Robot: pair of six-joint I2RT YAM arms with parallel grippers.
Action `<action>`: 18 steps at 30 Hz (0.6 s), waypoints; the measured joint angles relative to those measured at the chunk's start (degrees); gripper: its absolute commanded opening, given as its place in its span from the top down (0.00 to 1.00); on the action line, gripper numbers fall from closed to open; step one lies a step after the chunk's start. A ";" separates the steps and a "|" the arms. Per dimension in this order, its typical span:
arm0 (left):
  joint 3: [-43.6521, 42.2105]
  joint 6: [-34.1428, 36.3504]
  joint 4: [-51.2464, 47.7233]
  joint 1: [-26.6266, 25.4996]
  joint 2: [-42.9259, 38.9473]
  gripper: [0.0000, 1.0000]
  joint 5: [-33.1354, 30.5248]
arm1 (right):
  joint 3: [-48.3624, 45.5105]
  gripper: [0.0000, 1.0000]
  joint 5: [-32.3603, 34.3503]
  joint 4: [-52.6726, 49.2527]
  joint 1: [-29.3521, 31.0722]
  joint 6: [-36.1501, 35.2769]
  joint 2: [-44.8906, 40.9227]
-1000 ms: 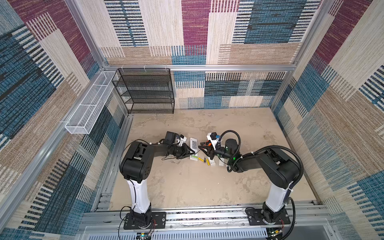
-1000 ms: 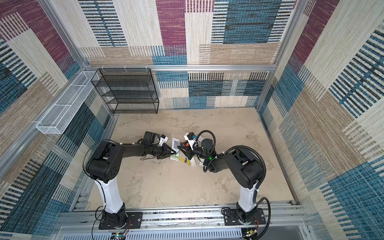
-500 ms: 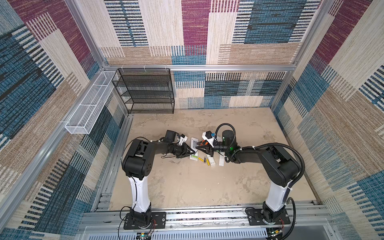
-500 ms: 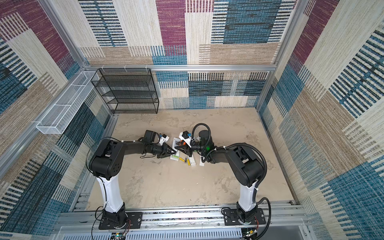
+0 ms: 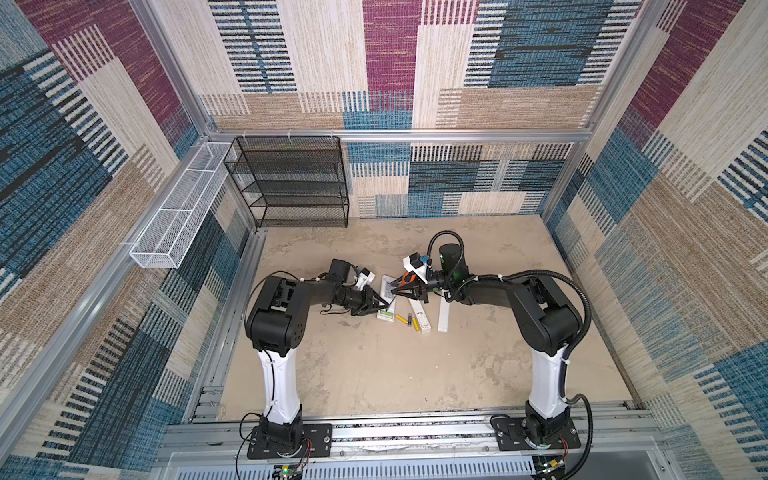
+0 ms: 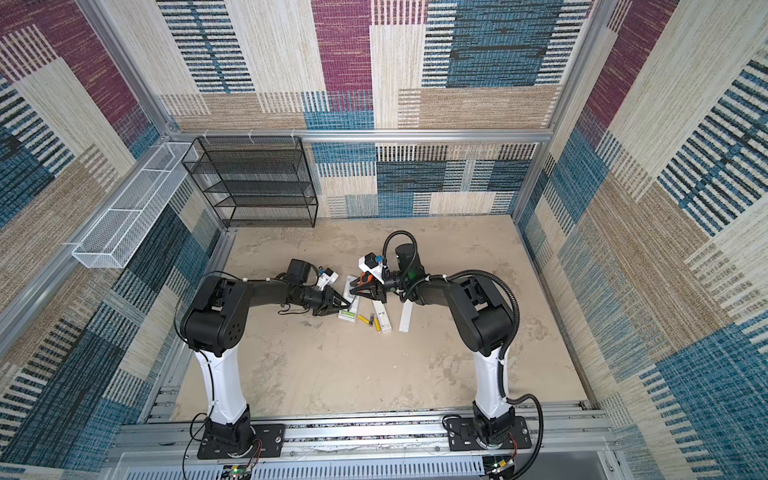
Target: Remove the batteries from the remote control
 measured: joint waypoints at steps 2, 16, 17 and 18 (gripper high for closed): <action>0.04 0.00 -0.04 0.15 0.11 1.00 0.28 | -0.76 1.00 0.66 -0.79 -0.07 -0.85 -0.87; 1.31 1.68 -2.67 0.33 0.22 1.00 -0.02 | -1.79 1.00 3.65 -5.18 0.00 -3.85 -3.02; 1.42 1.75 -2.86 0.35 0.26 1.00 -0.02 | -1.01 1.00 3.28 -6.08 -0.02 -4.17 -2.60; 1.51 1.86 -3.04 0.37 0.31 1.00 -0.02 | -0.04 1.00 2.86 -7.23 -0.07 -4.63 -2.16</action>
